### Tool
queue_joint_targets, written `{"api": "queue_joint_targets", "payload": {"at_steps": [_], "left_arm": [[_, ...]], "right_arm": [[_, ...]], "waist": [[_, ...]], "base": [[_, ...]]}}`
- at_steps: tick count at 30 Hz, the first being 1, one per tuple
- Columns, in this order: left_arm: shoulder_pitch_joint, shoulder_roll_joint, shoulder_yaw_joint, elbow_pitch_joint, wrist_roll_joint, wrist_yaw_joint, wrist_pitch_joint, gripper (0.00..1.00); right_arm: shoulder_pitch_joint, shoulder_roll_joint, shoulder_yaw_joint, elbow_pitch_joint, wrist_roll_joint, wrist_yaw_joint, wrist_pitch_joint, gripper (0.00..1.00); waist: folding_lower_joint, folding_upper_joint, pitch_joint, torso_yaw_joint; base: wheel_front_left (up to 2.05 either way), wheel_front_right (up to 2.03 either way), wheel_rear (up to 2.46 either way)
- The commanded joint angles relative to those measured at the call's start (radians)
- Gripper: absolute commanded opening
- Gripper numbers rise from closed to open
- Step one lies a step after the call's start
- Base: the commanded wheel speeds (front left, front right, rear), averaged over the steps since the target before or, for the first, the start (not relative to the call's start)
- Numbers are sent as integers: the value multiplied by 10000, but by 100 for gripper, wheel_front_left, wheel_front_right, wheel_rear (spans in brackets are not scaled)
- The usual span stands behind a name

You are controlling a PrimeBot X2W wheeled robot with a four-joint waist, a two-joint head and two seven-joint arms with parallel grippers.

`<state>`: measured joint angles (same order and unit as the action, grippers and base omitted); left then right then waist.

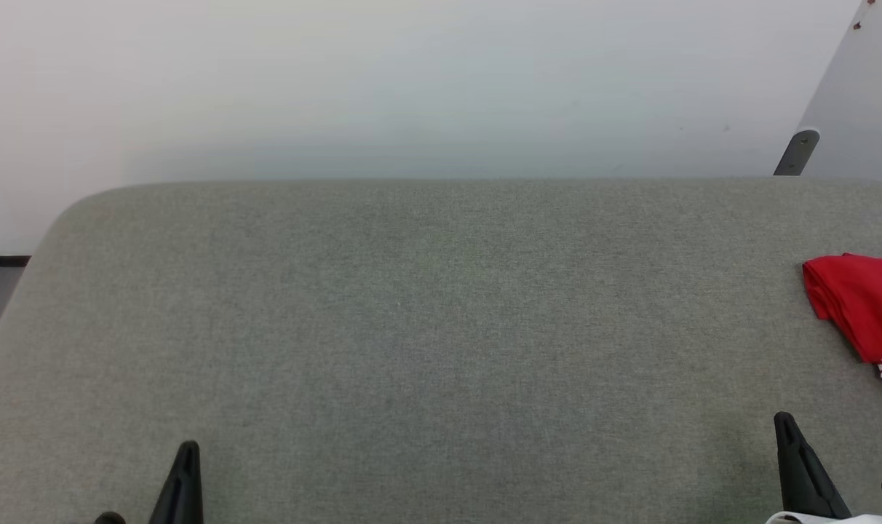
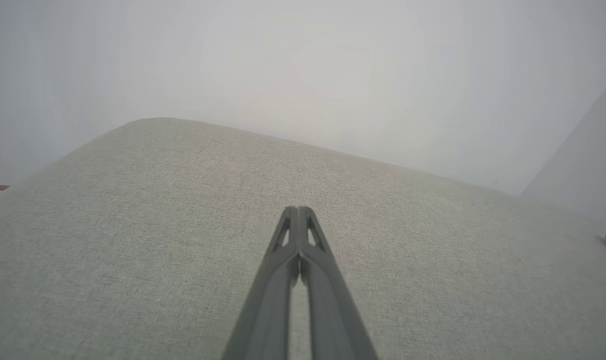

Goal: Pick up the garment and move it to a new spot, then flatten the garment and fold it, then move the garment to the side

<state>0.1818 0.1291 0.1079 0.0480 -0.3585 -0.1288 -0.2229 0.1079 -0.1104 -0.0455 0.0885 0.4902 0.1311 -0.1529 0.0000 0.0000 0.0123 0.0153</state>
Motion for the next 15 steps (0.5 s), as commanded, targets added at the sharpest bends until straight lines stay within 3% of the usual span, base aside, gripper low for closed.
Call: {"api": "queue_joint_targets", "payload": {"at_steps": [1, 15], "left_arm": [[-259, 50, 30, -82, -383, 0, 49, 0], [-789, -59, -26, 328, -2763, -6, 634, 0]], "right_arm": [[-255, -13, -49, -102, 353, -1, 68, 0], [-638, 76, -141, 212, 2461, -1, 539, 0]], "waist": [[0, 0, -1, -1], [0, 0, -13, -20]], "base": [[0, 0, 0], [0, 0, 0]]}}
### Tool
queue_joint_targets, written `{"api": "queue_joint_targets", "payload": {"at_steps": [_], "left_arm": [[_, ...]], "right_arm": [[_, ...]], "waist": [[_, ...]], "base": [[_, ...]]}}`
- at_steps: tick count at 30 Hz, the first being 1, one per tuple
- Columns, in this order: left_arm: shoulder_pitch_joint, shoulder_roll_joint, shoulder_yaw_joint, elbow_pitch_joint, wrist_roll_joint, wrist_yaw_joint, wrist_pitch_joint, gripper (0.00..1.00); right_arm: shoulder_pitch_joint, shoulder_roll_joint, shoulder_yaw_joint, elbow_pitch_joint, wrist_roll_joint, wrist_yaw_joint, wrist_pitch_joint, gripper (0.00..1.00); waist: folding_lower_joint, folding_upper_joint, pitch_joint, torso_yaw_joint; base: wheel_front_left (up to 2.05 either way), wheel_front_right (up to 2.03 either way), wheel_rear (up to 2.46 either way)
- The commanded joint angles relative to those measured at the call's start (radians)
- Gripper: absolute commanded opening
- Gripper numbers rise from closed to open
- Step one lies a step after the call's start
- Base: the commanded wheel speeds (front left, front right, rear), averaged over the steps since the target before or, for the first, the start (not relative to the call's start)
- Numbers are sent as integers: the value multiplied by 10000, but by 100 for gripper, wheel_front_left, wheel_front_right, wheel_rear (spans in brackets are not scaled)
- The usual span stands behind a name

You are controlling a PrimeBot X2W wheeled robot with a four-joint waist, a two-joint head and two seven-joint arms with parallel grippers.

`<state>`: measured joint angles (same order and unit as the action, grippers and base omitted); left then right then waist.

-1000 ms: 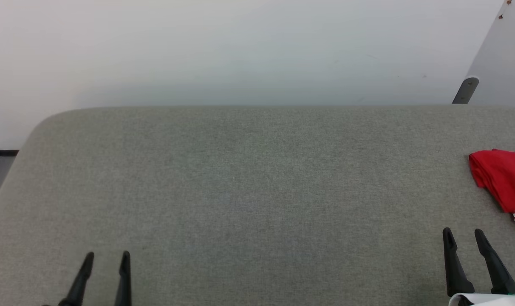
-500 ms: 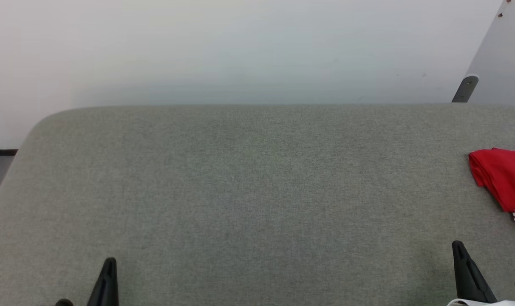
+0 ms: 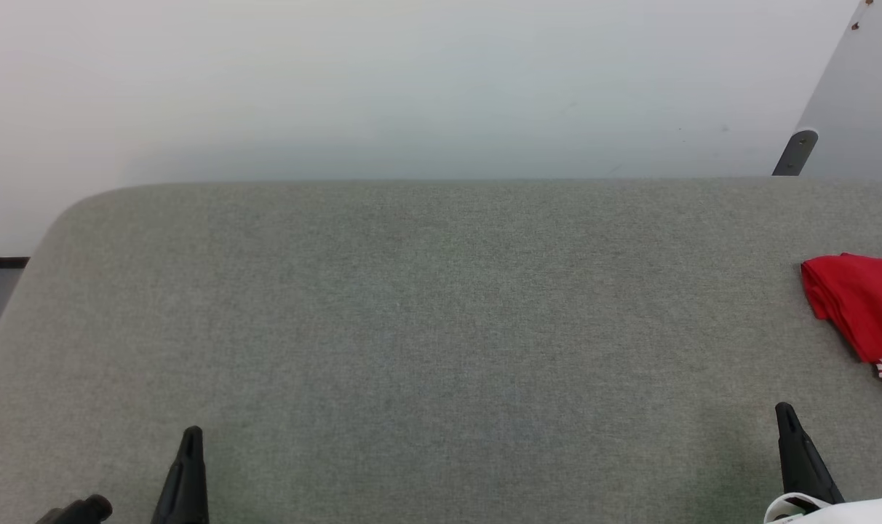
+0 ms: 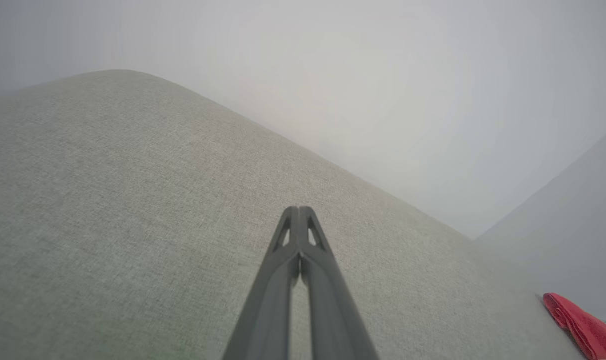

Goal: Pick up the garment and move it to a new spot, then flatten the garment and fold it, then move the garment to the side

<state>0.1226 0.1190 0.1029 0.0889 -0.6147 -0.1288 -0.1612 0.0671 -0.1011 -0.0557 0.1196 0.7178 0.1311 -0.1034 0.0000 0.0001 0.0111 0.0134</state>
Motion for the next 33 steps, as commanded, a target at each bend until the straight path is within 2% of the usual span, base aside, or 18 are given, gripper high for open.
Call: {"api": "queue_joint_targets", "payload": {"at_steps": [1, 33], "left_arm": [[-231, 35, 22, -56, -355, -6, 54, 0], [-1137, -207, -26, 615, -4508, -15, 1137, 0]], "right_arm": [[-256, -10, -45, -79, 323, -1, 76, 0], [-922, 182, -239, 478, 4022, -2, 935, 0]], "waist": [[0, -1, -1, -2], [0, -1, -26, -44]], "base": [[0, 0, 0], [0, 0, 0]]}}
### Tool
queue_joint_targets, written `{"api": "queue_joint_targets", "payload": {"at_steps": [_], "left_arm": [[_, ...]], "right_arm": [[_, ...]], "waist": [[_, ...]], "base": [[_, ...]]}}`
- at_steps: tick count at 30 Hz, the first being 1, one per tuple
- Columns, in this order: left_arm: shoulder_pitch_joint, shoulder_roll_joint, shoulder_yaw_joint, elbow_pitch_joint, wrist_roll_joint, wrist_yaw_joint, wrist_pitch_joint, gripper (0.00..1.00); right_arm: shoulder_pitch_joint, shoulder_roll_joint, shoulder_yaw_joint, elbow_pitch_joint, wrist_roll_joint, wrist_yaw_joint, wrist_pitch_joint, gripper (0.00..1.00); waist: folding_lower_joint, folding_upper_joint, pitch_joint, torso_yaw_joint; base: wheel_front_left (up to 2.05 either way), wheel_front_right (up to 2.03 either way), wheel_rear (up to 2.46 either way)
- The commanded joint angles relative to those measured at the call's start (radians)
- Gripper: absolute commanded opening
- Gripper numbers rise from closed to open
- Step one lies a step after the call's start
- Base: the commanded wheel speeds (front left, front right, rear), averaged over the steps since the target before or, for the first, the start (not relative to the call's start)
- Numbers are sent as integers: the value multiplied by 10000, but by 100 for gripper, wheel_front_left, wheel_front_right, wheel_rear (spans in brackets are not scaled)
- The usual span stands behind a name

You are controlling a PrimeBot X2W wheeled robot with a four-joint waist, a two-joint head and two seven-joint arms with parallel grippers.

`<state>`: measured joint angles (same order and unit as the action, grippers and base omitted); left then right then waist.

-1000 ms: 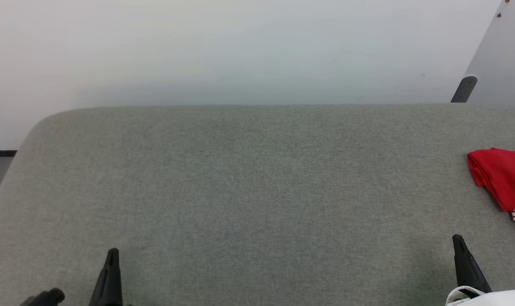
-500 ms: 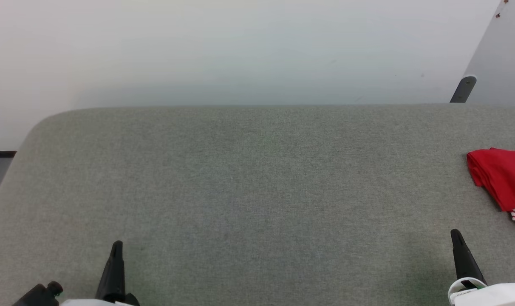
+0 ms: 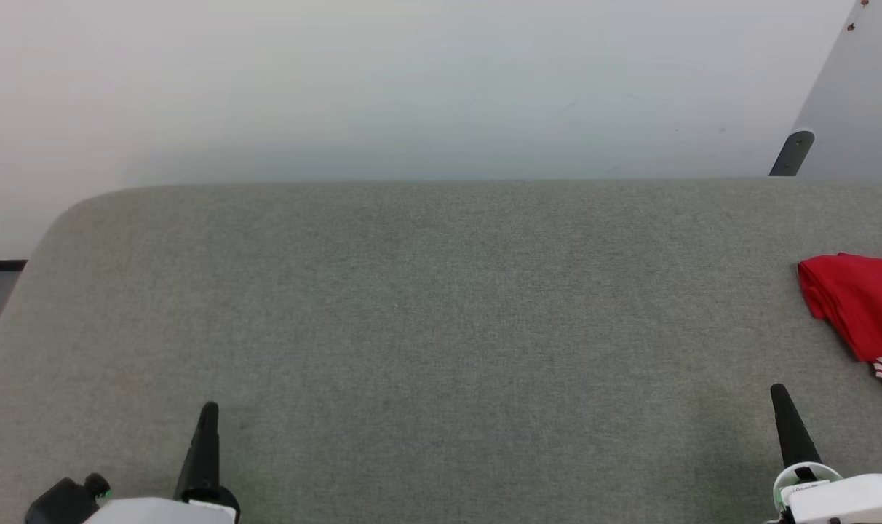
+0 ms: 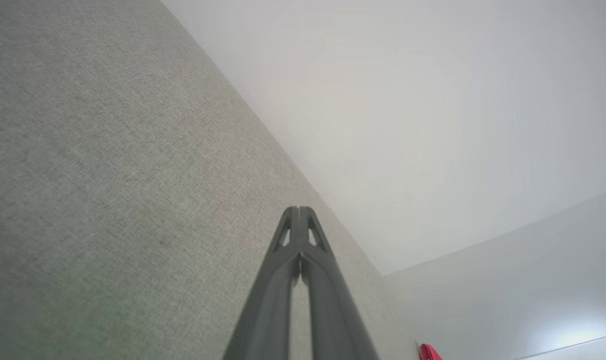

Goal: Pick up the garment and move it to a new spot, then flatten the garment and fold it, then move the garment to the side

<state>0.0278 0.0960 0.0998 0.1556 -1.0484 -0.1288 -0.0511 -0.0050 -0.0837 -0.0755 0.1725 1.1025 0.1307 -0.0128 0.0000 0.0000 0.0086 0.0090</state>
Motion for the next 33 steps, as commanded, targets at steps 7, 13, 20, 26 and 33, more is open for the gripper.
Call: {"api": "queue_joint_targets", "payload": {"at_steps": [7, 13, 20, 26, 33], "left_arm": [[-359, -29, 3, 69, -914, -17, 236, 0], [-463, -63, 4, 156, -1407, -19, 376, 0], [-604, -107, 7, 275, -2068, -21, 560, 0], [-738, -143, 11, 359, -2603, -23, 701, 0], [-863, -189, 18, 461, -3199, -25, 874, 0]], "right_arm": [[-338, 43, -81, 44, 836, 2, 196, 0], [-394, 70, -105, 120, 1277, 2, 306, 0], [-514, 108, -142, 210, 1872, 3, 440, 0], [-586, 137, -173, 286, 2358, 3, 555, 0], [-695, 167, -212, 365, 2881, 2, 685, 0]], "waist": [[0, 0, -6, -10], [0, 0, -10, -16], [0, 0, -16, -25], [0, 0, -20, -33], [0, 0, -26, -42]], "base": [[0, 0, 0], [0, 0, 0], [0, 0, 0], [0, 0, 0], [0, 0, 0]]}}
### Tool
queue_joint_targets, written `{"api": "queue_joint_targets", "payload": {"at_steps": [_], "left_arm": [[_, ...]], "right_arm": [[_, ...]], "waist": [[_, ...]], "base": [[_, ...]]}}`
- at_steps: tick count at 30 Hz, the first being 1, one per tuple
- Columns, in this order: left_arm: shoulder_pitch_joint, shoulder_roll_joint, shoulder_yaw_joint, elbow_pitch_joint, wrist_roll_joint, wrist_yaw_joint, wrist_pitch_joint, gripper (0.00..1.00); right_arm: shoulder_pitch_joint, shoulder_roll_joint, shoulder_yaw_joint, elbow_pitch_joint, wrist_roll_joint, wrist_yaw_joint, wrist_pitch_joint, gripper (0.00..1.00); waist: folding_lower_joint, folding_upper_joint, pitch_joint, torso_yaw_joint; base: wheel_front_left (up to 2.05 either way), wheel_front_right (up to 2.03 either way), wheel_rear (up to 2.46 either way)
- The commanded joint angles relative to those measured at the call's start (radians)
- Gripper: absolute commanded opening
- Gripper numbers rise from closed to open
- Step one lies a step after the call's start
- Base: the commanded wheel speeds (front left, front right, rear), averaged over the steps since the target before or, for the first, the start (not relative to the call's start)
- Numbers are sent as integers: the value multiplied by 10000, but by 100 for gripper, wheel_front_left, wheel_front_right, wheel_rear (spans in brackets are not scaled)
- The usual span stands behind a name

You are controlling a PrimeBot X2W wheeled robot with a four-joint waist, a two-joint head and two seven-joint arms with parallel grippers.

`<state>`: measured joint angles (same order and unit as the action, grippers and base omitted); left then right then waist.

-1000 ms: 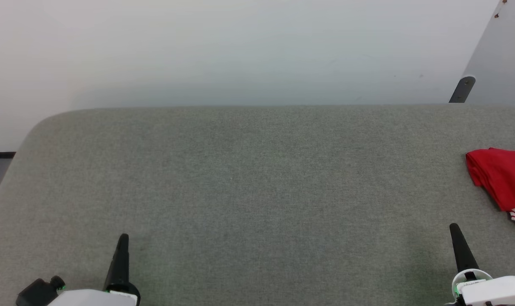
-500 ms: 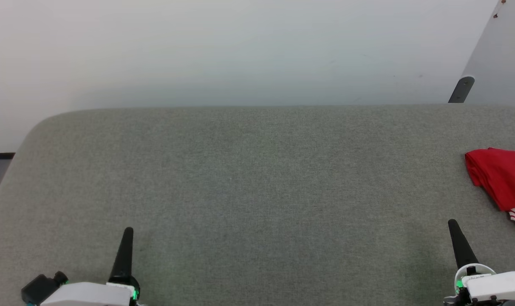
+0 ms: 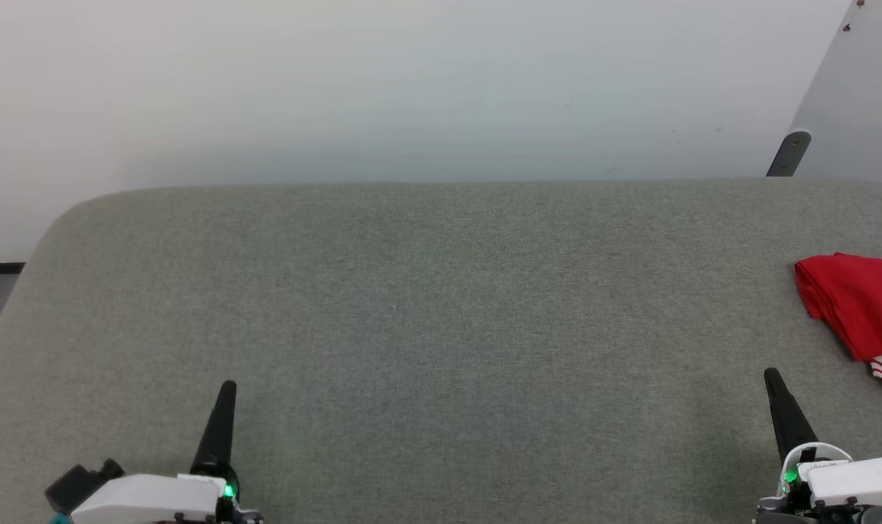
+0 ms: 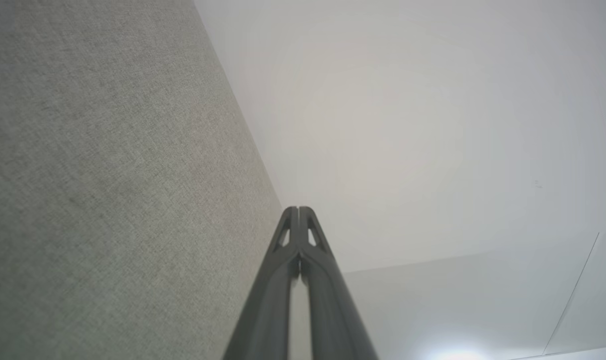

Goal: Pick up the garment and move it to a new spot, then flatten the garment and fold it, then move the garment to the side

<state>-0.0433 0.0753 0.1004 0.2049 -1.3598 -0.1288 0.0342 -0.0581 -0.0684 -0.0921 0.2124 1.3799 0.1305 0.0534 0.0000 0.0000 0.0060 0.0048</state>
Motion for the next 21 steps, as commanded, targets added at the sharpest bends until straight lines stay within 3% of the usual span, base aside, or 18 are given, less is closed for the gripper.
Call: {"api": "queue_joint_targets", "payload": {"at_steps": [1, 21], "left_arm": [[-168, 12, 12, -13, -161, -25, 42, 0], [-500, -111, 35, 247, -1665, -31, 465, 0]], "right_arm": [[-171, 20, -50, -19, 185, 4, 49, 0], [-412, 98, -139, 198, 1529, 4, 382, 0]], "waist": [[0, 0, -1, -1], [0, 0, -17, -28]], "base": [[0, 0, 0], [0, 0, 0]]}}
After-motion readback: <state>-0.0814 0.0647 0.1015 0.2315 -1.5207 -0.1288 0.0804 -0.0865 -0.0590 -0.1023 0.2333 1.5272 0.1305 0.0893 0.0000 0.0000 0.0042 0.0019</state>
